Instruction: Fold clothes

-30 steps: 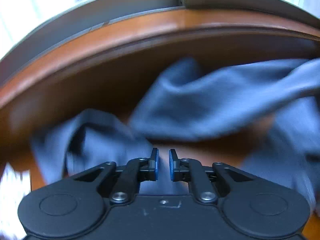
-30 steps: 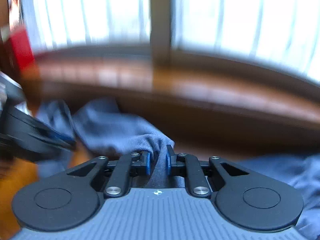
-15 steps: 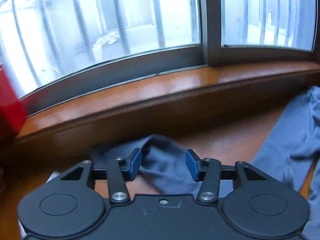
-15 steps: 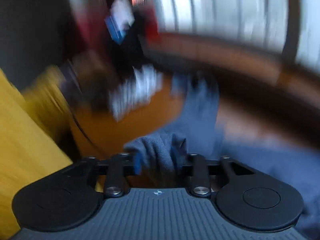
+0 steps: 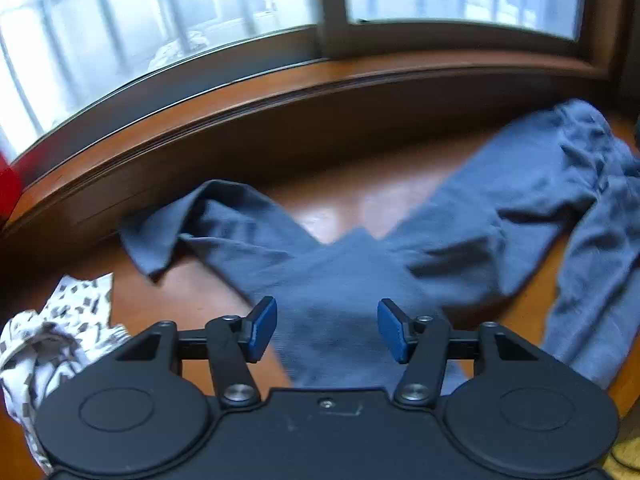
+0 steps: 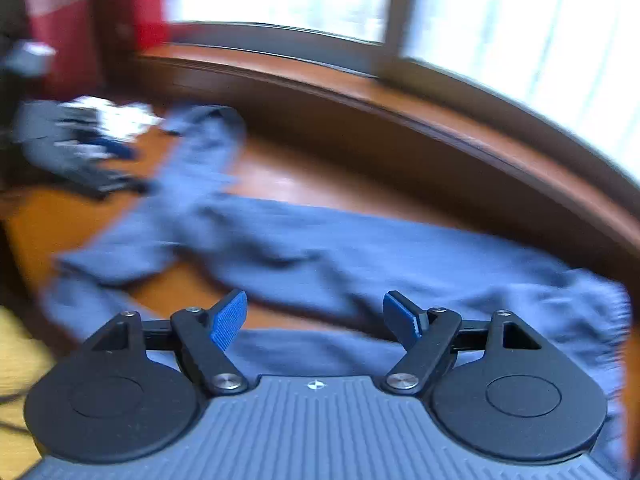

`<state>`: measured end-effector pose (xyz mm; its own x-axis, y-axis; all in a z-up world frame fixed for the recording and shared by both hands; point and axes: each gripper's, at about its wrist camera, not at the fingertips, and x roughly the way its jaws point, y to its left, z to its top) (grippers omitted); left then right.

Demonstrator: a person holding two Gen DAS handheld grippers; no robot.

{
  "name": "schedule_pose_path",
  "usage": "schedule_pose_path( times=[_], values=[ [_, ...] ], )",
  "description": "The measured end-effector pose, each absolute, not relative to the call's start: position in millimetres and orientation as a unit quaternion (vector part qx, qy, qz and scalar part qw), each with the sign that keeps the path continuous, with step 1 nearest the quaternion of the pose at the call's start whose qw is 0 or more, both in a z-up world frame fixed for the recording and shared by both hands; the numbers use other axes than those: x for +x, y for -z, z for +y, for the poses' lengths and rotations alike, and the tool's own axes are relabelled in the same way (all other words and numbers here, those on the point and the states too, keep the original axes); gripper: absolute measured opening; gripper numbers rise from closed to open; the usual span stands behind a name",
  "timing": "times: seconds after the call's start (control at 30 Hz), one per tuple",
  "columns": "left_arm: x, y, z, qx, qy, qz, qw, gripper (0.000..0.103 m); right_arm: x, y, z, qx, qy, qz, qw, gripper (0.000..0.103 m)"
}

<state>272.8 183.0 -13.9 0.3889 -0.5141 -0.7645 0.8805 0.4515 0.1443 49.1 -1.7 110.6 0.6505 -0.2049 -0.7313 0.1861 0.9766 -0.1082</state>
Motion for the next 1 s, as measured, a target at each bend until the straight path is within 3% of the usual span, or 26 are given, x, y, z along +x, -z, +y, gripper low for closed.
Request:
schedule_pose_path(
  times=[0.1,0.2,0.27,0.33,0.67,0.77,1.0],
  values=[
    [251.8,20.8,171.6,0.282,0.438,0.346,0.780,0.055,64.0,-94.3,-48.6,-0.018,0.139,0.410,0.901,0.077],
    [235.4,33.3,160.7,0.283,0.418,0.368,0.781,0.055,93.1,-66.8,-95.9,0.051,0.135,0.430,0.891,0.068],
    [227.1,43.2,156.1,0.287,0.392,0.381,0.786,0.055,102.1,-53.7,-114.5,0.079,0.130,0.444,0.883,0.057],
    [221.8,53.9,153.1,0.288,0.362,0.402,0.790,0.055,109.1,-37.4,-127.0,0.083,0.143,0.464,0.870,0.035],
    [213.9,66.4,151.1,0.278,0.224,0.407,0.841,0.062,74.9,-5.7,-202.8,0.039,0.273,0.474,0.836,0.037],
    [217.8,69.1,155.3,0.285,0.175,0.403,0.852,0.063,57.5,9.5,-235.0,-0.027,0.360,0.484,0.797,0.037],
    [245.7,65.3,202.1,0.271,0.053,0.433,0.858,0.067,45.0,32.9,-273.6,-0.066,0.402,0.497,0.766,0.037]
  ],
)
